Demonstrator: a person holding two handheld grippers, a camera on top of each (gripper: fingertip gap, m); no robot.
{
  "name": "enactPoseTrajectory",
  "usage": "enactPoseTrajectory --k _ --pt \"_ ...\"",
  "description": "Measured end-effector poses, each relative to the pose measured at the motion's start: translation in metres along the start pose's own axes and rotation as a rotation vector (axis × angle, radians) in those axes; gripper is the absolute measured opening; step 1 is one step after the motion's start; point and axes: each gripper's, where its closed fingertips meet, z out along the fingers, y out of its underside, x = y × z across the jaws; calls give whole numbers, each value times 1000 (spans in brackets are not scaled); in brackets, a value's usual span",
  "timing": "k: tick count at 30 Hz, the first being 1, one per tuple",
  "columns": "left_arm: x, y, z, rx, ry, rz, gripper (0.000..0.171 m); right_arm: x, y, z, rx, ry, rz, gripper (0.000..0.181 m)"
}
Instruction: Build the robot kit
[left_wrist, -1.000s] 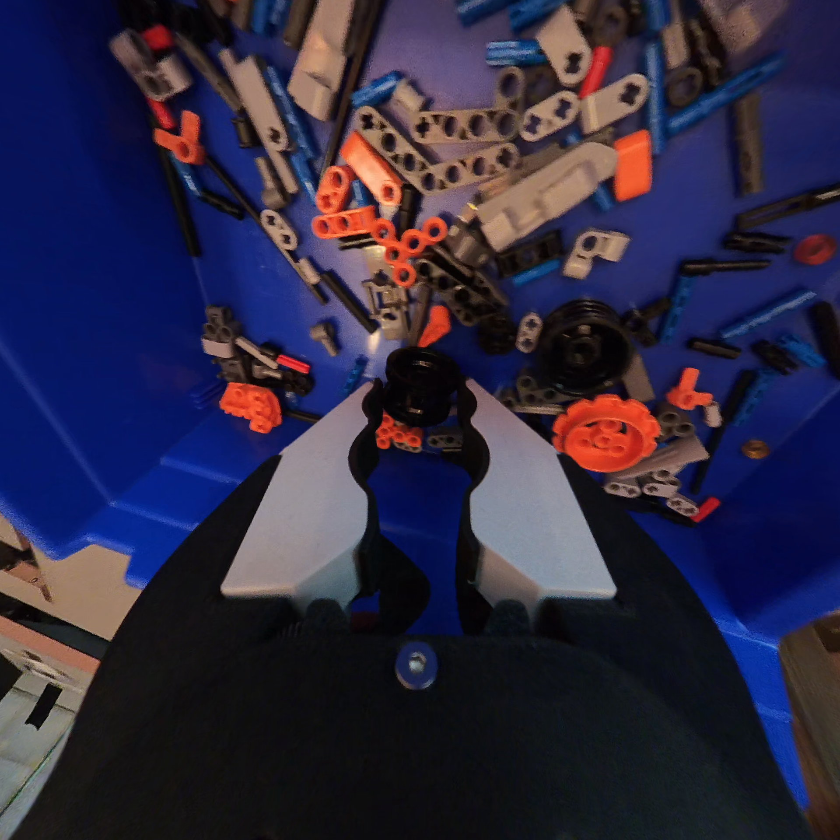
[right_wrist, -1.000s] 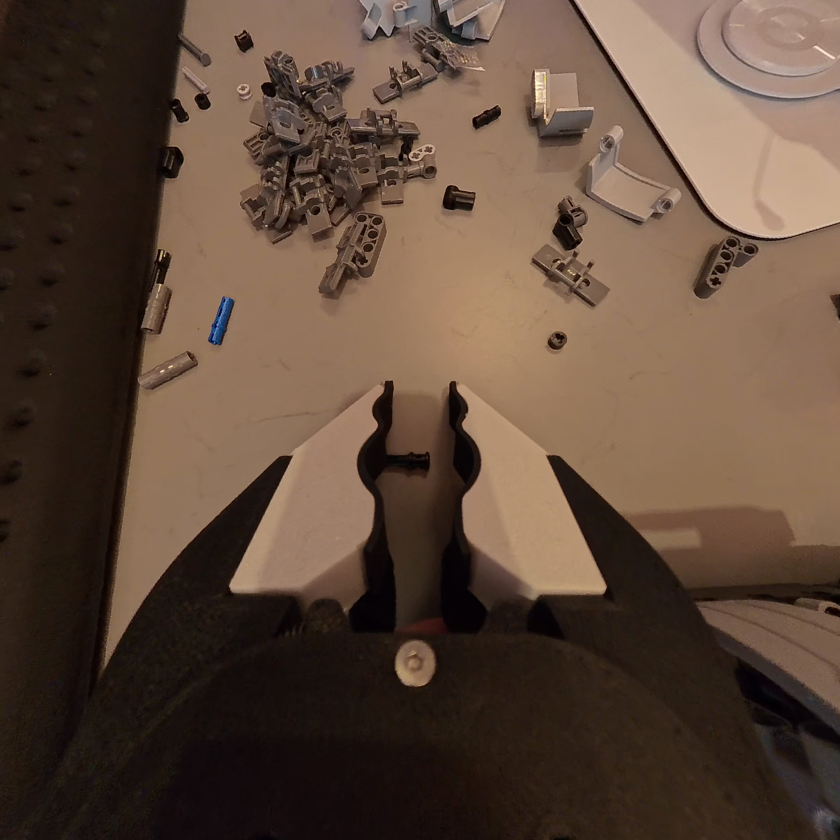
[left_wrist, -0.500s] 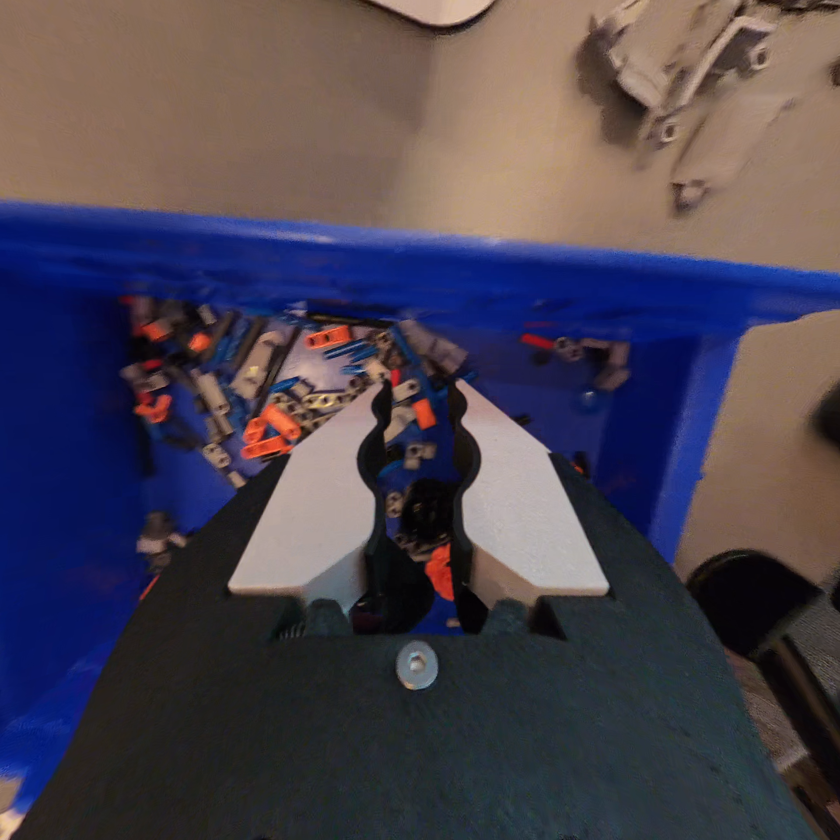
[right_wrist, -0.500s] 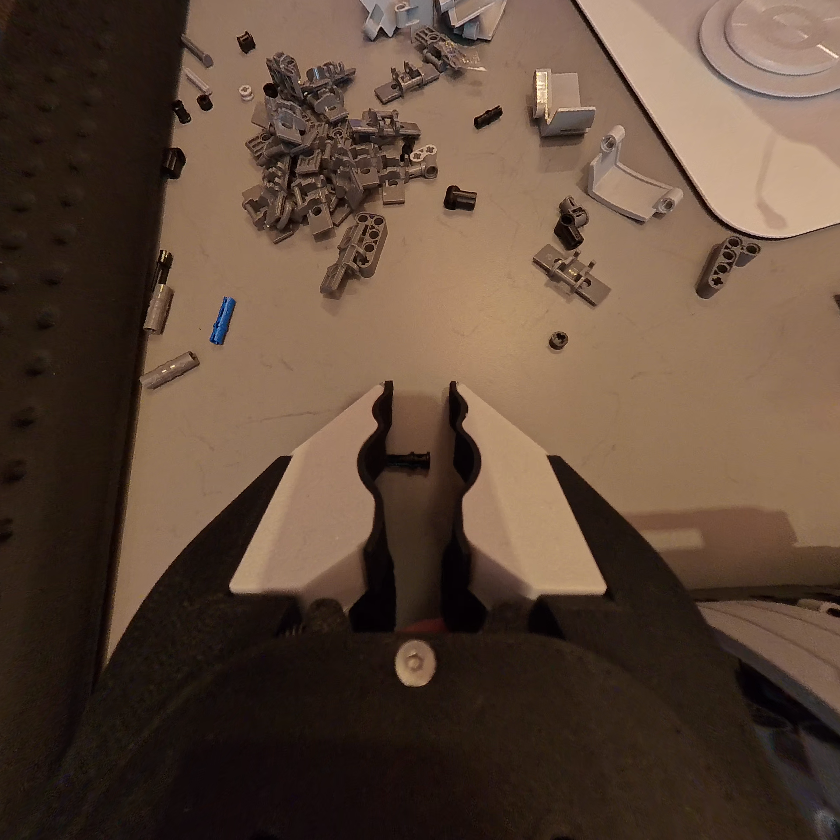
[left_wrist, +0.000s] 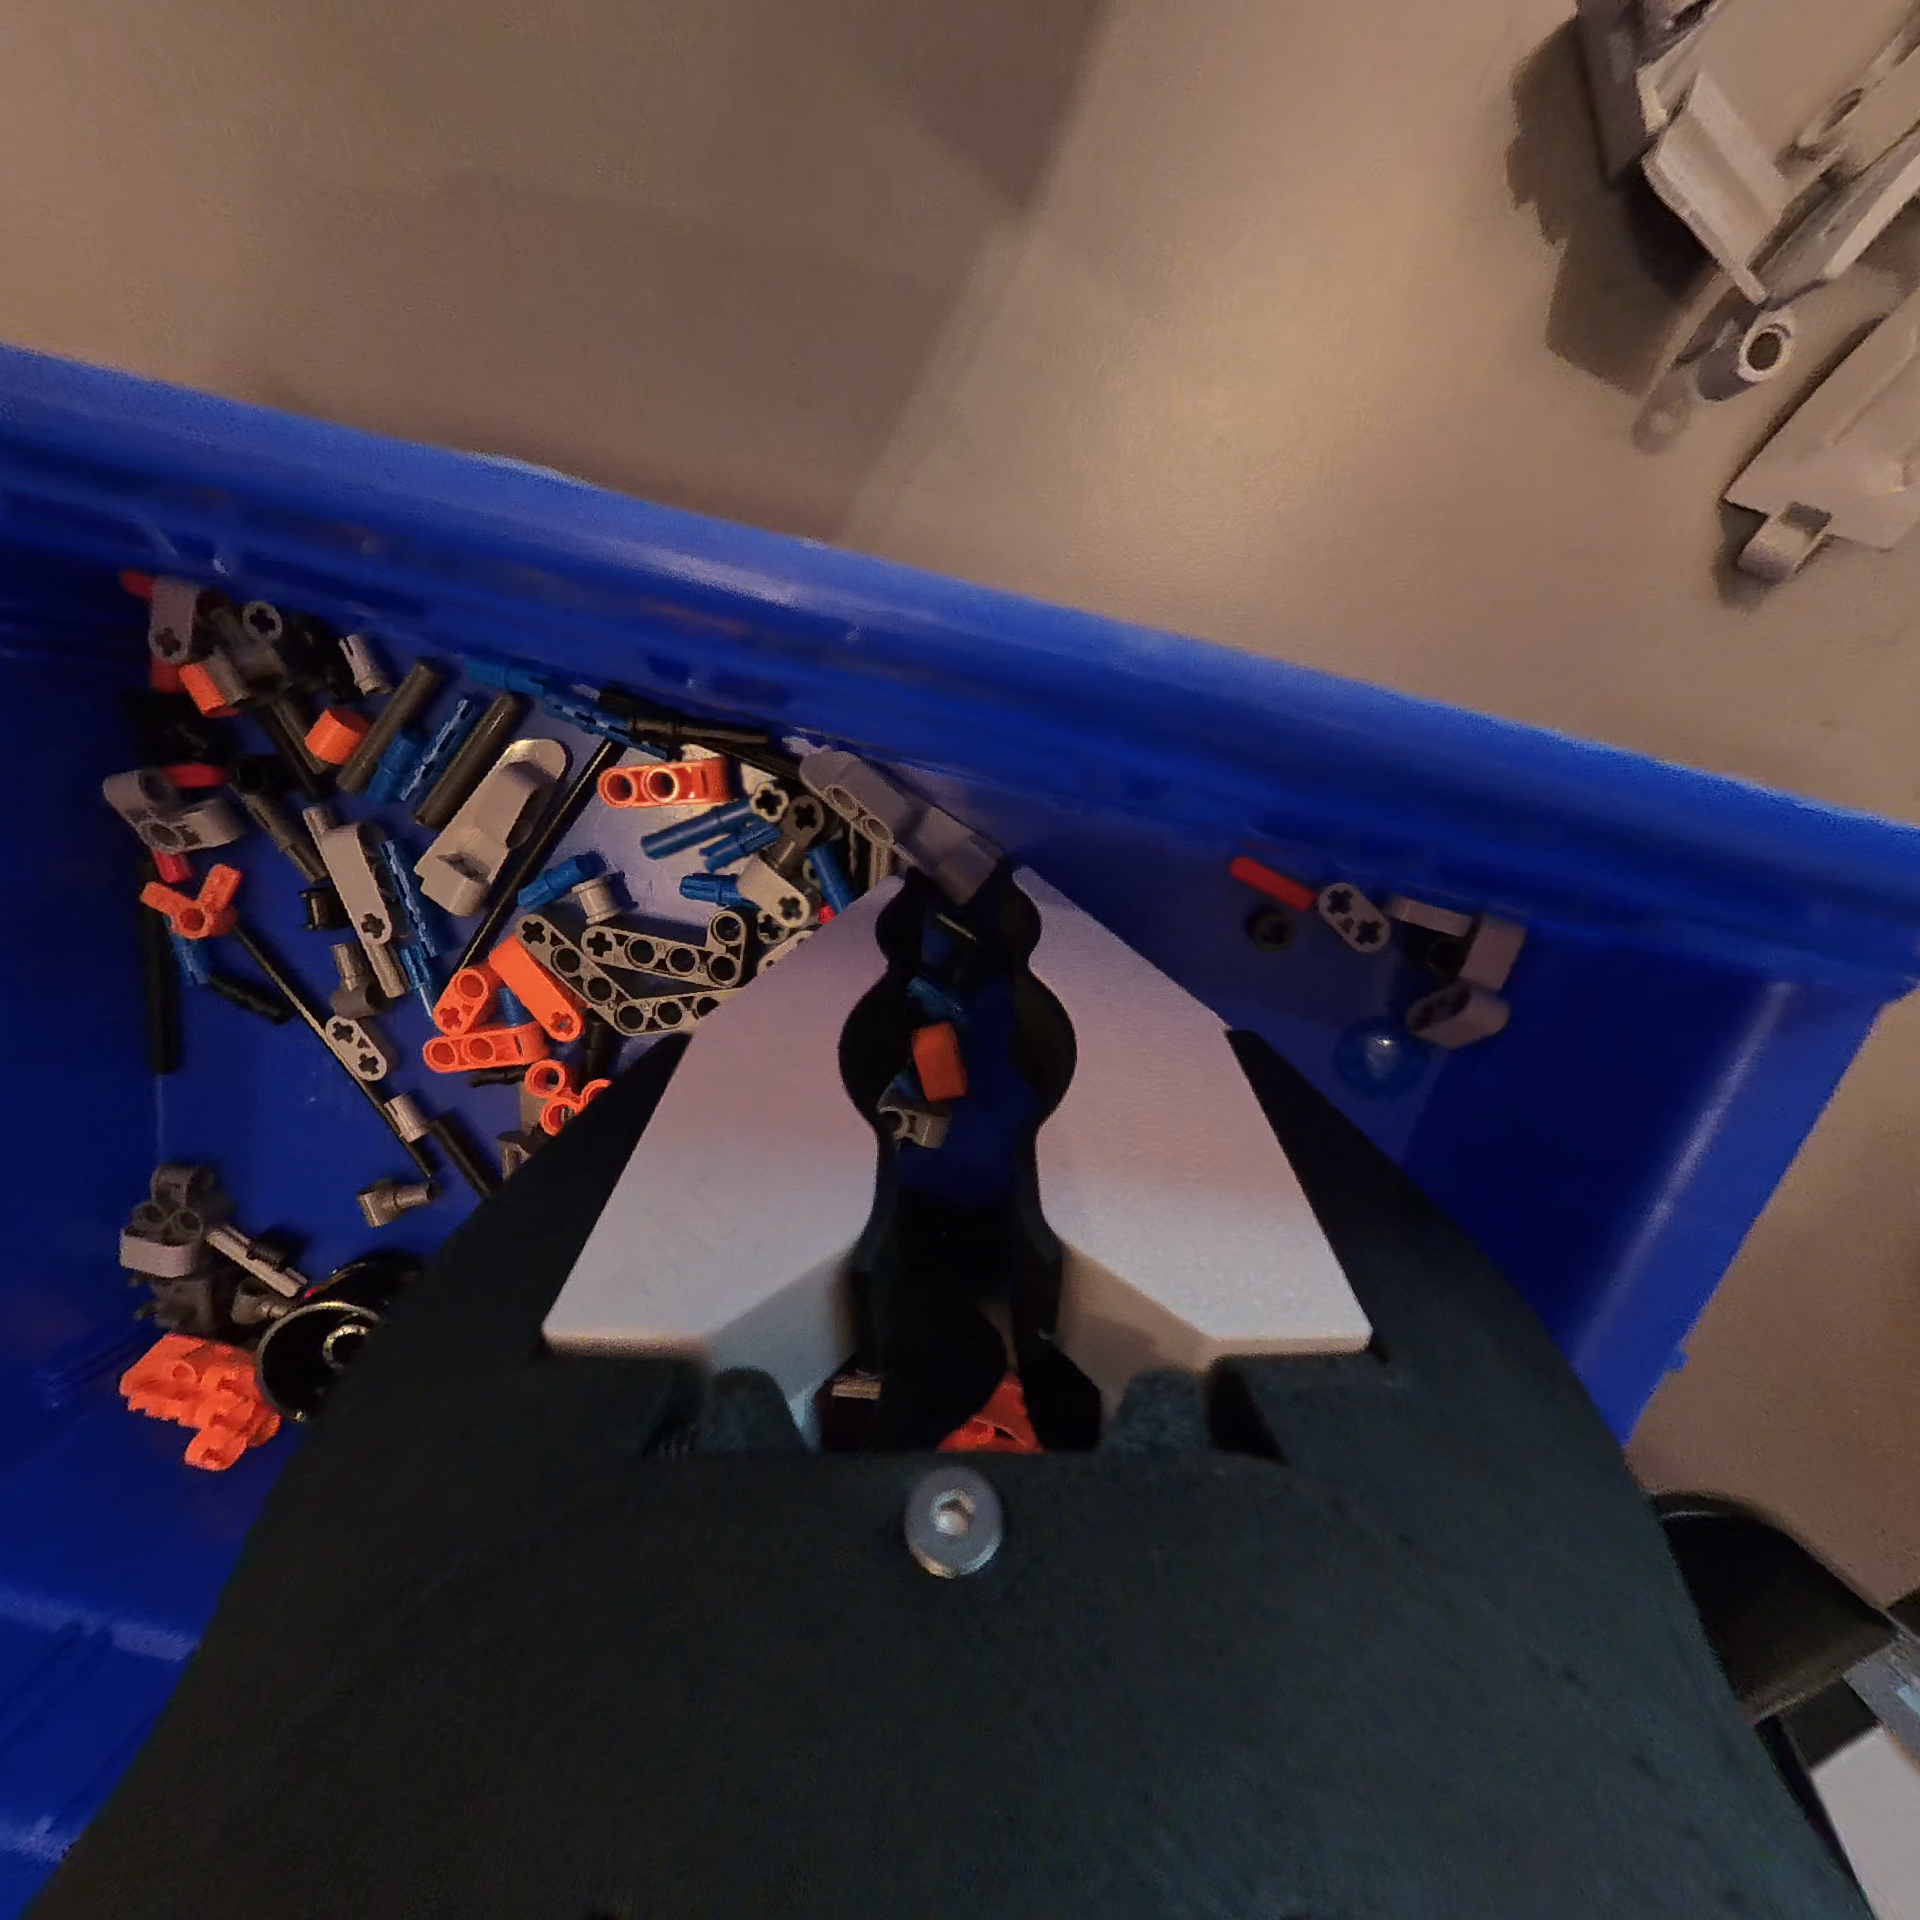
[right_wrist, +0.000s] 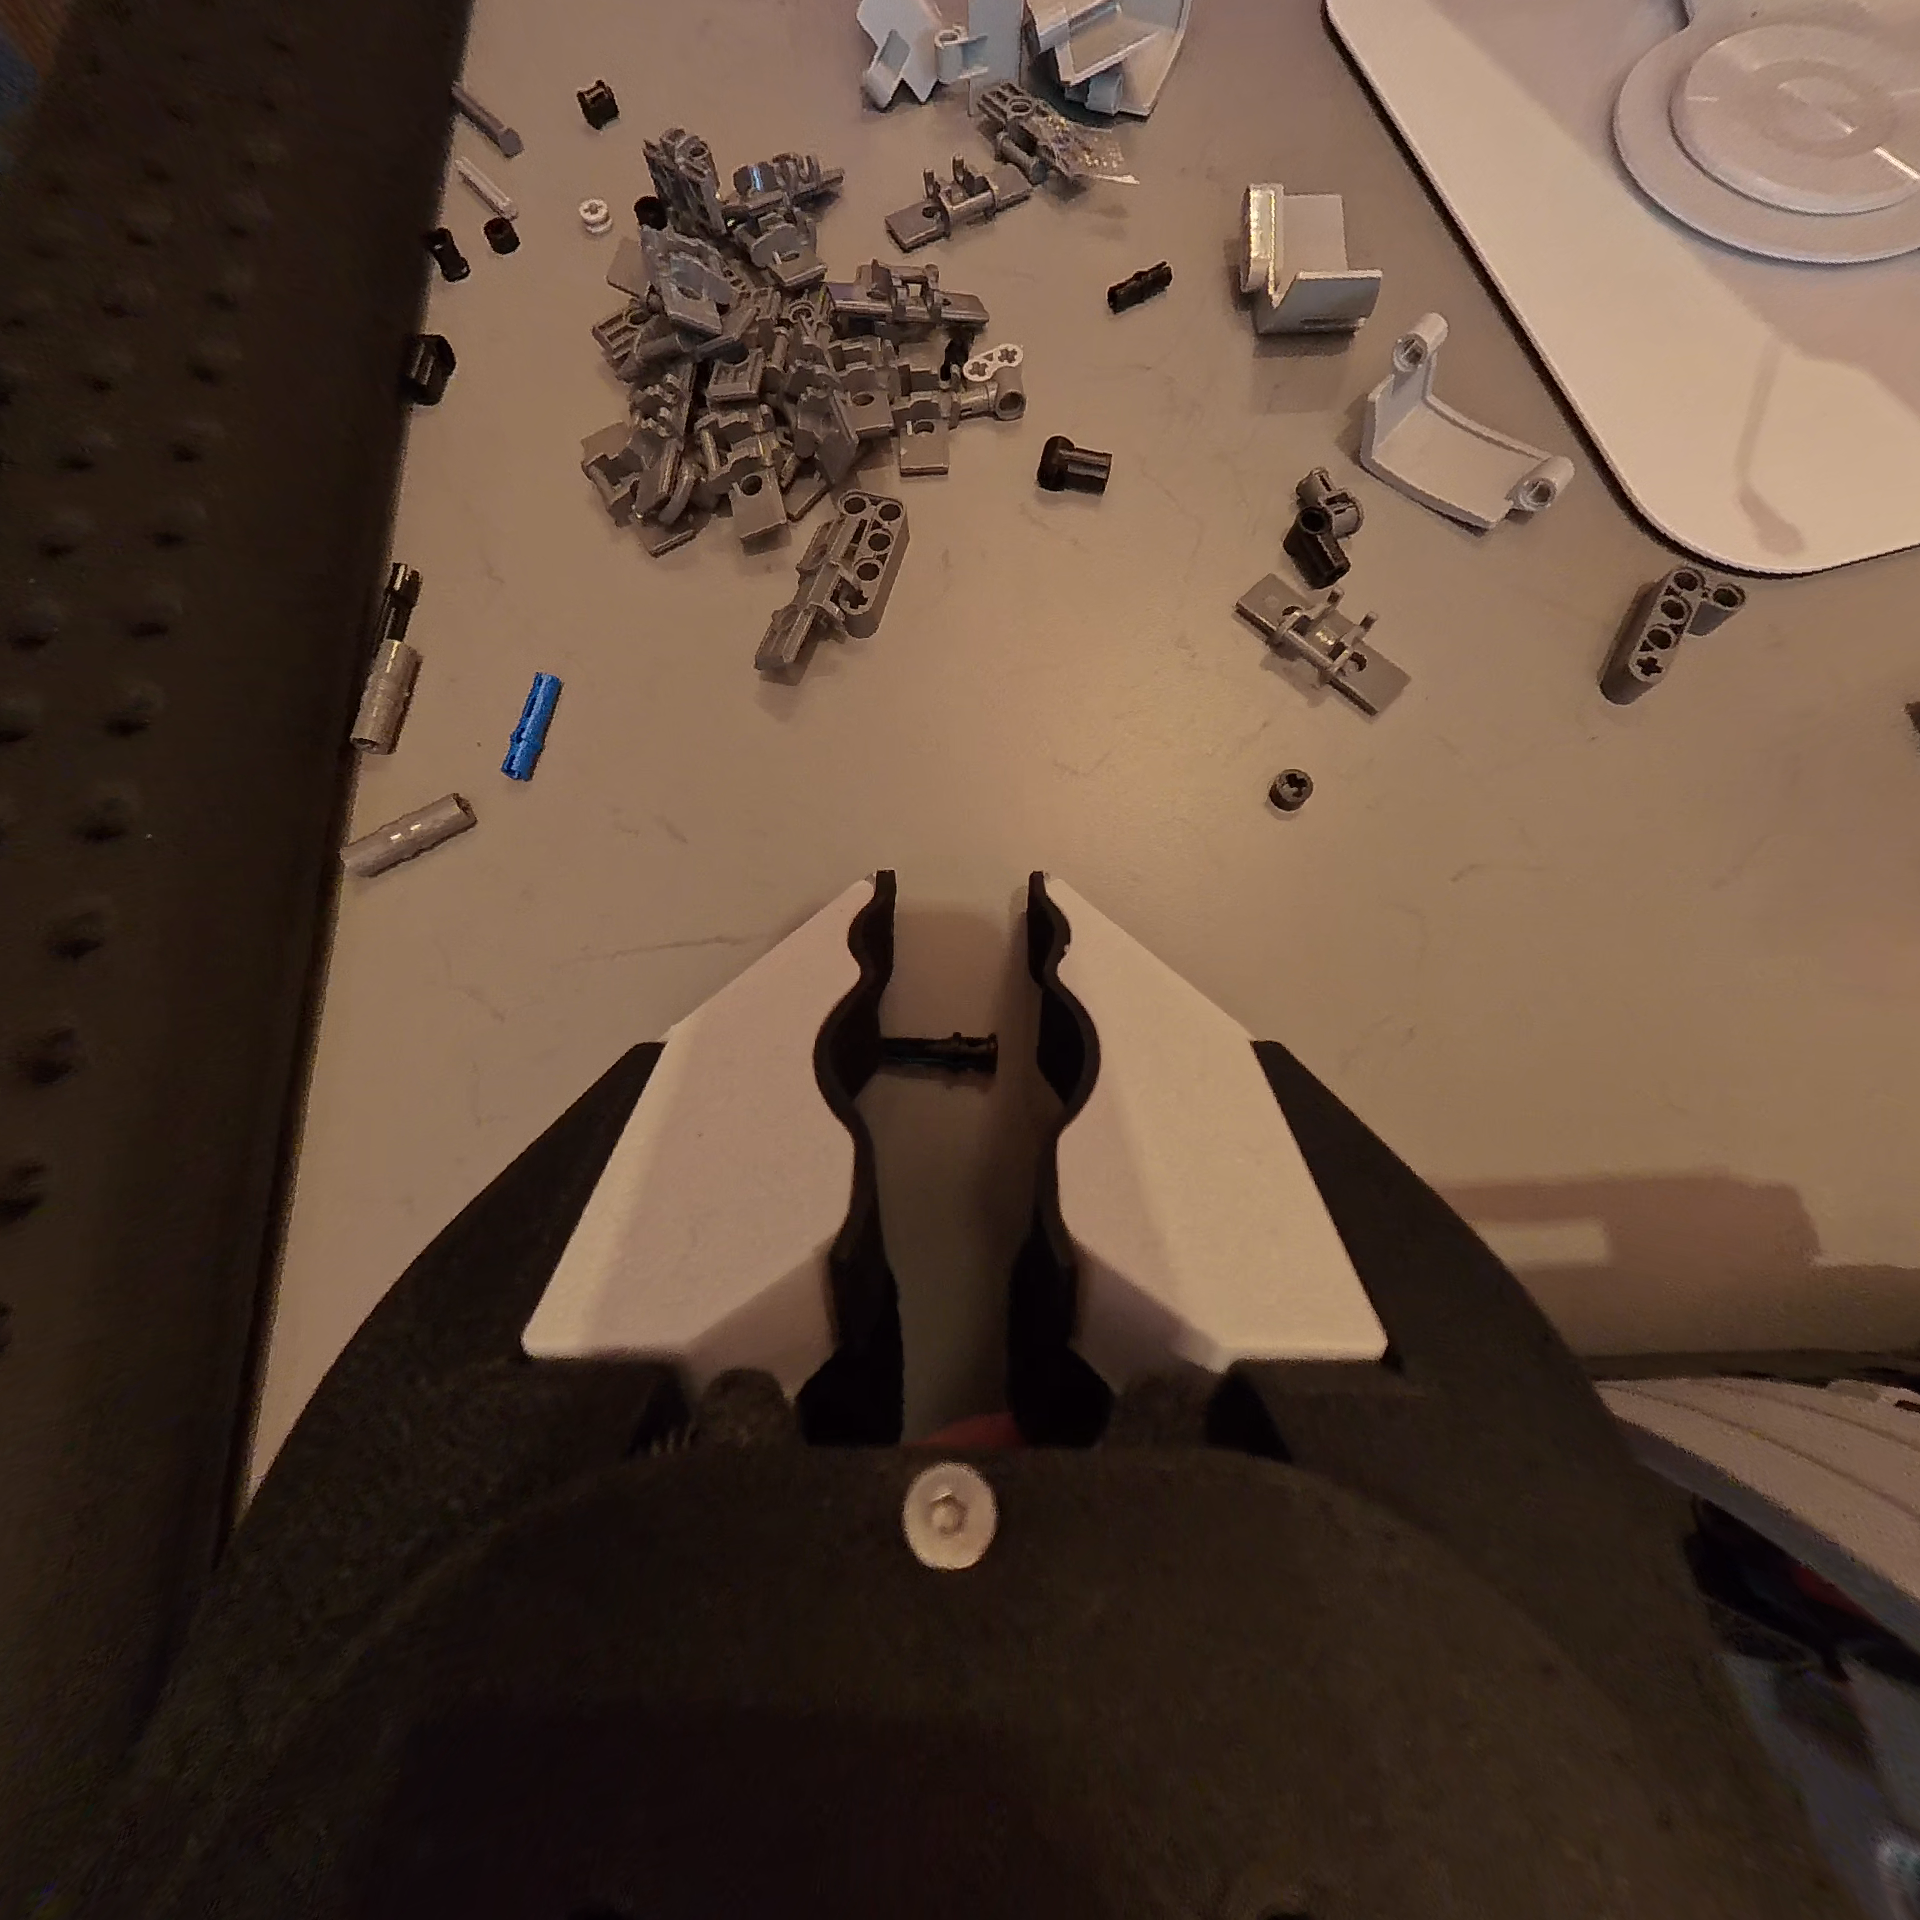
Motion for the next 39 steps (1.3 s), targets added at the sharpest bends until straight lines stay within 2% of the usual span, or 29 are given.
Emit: enactPoseTrajectory --k 5,9,12,14,16,19,21,24,26,29,31,34,35,37,39 --pt "-5 5 -13 -8 -31 38 11 -1 0 0 1 -2 -2 23" --pt "-2 -8 -62 65 -53 80 10 -1 0 0 2 -4 -1 23" --pt "40 -35 -106 176 50 182 10 -1 0 0 1 -7 3 23" --pt "82 -43 -116 184 142 281 10 -1 0 0 1 -9 5 23" --pt "119 -41 -105 128 186 364 10 -1 0 0 3 -8 3 23" --pt "165 -31 -71 29 220 468 10 -1 0 0 1 -8 -3 23" --pt "173 -22 -47 -50 146 539 11 -2 0 0 1 -9 -8 23" --pt "199 -19 -22 -67 183 560 11 -3 0 -1 1 -5 -16 24" --pt "190 -26 -10 -64 55 600 12 -3 0 -1 2 -5 -19 24" --pt "184 -44 0 1 -39 590 21 -4 0 -1 2 -7 -22 24" --pt "183 -49 -4 24 -63 608 26 -4 0 -1 3 -5 -25 24" --pt "190 -59 -37 120 30 615 24 -4 0 -1 6 -7 -23 24" --pt "188 -61 -55 162 66 605 18 -4 0 -1 6 -8 -23 24" --pt "160 -59 -89 188 60 573 17 -4 0 -2 8 -10 -22 24" --pt "115 -51 -112 212 0 545 16 -5 0 -1 6 -13 -23 24"
